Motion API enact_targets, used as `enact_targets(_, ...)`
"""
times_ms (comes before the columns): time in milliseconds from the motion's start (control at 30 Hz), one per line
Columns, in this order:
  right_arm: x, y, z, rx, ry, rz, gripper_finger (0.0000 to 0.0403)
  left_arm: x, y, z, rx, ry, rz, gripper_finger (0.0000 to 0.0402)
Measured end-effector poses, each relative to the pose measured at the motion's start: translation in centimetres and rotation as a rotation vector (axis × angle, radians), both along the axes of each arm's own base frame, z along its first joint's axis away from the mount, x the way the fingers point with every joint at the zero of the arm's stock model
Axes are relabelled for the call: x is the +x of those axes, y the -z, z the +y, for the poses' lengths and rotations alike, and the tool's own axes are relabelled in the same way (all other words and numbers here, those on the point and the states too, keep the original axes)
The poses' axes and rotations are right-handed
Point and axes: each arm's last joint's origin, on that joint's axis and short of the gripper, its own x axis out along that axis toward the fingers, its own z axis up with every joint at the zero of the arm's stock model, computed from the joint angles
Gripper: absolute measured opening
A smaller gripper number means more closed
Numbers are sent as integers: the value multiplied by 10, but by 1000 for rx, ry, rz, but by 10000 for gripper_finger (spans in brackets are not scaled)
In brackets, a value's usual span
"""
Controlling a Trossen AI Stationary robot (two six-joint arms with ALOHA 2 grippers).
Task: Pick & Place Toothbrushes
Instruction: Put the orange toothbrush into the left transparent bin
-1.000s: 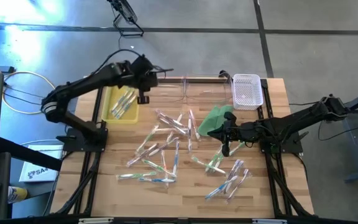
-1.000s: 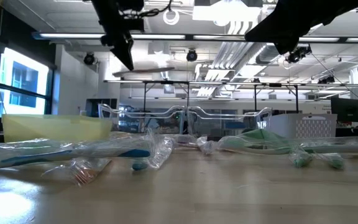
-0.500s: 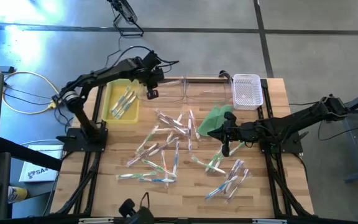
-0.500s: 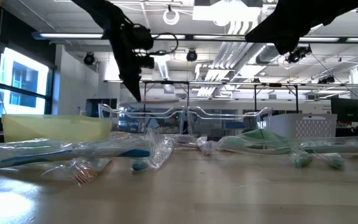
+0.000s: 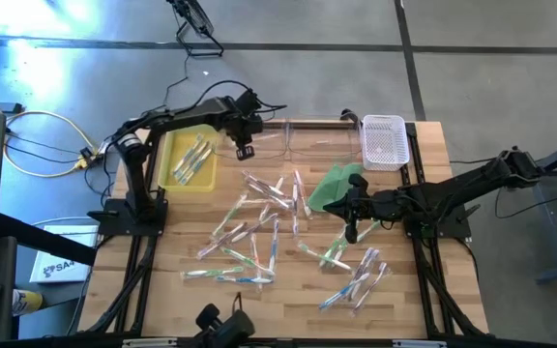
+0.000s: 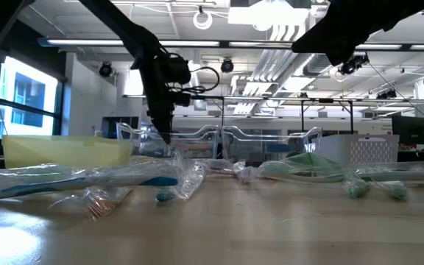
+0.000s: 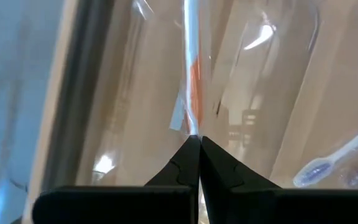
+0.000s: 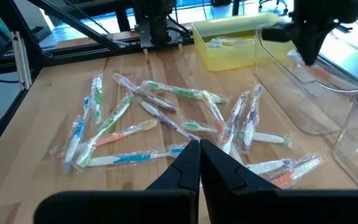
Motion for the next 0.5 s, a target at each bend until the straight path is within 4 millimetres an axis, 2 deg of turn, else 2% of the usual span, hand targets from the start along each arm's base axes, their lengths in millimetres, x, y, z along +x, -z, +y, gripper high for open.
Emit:
enact_targets(167,0,0,0,0,0,1,3,1,9,2,-3,-11,36,0)
enact_targets(500,0,0,0,-1,0,4,3,2,9,2,3,-11,33,0)
